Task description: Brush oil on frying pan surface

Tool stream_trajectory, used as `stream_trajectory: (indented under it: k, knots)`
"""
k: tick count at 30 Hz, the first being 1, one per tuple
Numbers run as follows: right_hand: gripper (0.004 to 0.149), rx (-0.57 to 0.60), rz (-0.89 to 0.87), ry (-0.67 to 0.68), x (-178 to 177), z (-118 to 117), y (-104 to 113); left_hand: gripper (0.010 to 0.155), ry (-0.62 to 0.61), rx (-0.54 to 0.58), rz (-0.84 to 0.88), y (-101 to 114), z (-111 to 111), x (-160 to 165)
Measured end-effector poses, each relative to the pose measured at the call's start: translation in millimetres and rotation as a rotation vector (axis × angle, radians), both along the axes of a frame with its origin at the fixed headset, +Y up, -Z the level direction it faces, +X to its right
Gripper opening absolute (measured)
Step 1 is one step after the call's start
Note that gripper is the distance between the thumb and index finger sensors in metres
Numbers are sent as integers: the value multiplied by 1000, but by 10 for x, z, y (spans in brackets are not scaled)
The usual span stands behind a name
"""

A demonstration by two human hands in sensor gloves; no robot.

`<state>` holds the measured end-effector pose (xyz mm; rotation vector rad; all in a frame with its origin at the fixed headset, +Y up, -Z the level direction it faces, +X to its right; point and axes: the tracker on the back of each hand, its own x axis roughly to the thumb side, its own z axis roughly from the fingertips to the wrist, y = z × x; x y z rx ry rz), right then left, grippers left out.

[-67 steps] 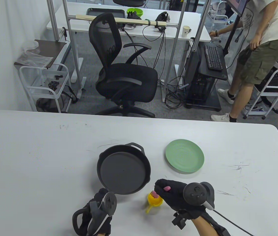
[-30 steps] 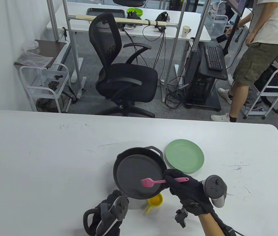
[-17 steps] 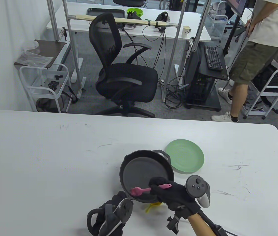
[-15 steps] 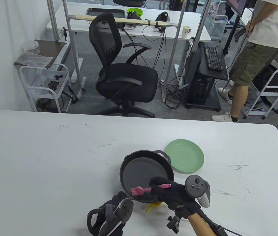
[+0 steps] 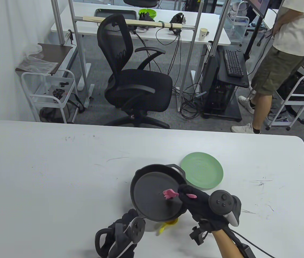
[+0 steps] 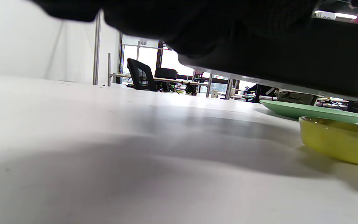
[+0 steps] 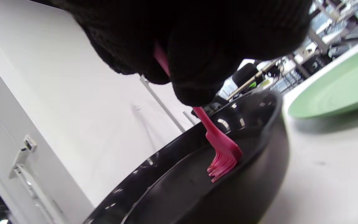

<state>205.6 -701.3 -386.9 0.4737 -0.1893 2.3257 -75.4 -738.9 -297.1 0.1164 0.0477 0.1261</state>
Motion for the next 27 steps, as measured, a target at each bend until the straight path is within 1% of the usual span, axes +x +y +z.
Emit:
stream_trajectory:
  k: [6,9,13,16,18,21,27]
  knots:
    - [41,70,-13,-30,43,37,102,63,10,0,-2,5,0,-14]
    - [41,149,33,-66,44,67,137,63,12,3,5,10,1,-26]
    - [42,221,143,-95,2,72,101,63,8,13,8,14,2,-27]
    - [43,205,183,-49,-59,78,67,63,9,18,-15,7,0,-19]
    - [43,174,179,-1,-111,87,49,63,4,11,8,7,-2,-24]
    - [45,107,119,89,-199,115,32,63,7,24,6,21,7,-25]
    - [44,25,35,244,-368,189,35,63,5,13,5,19,3,-18]
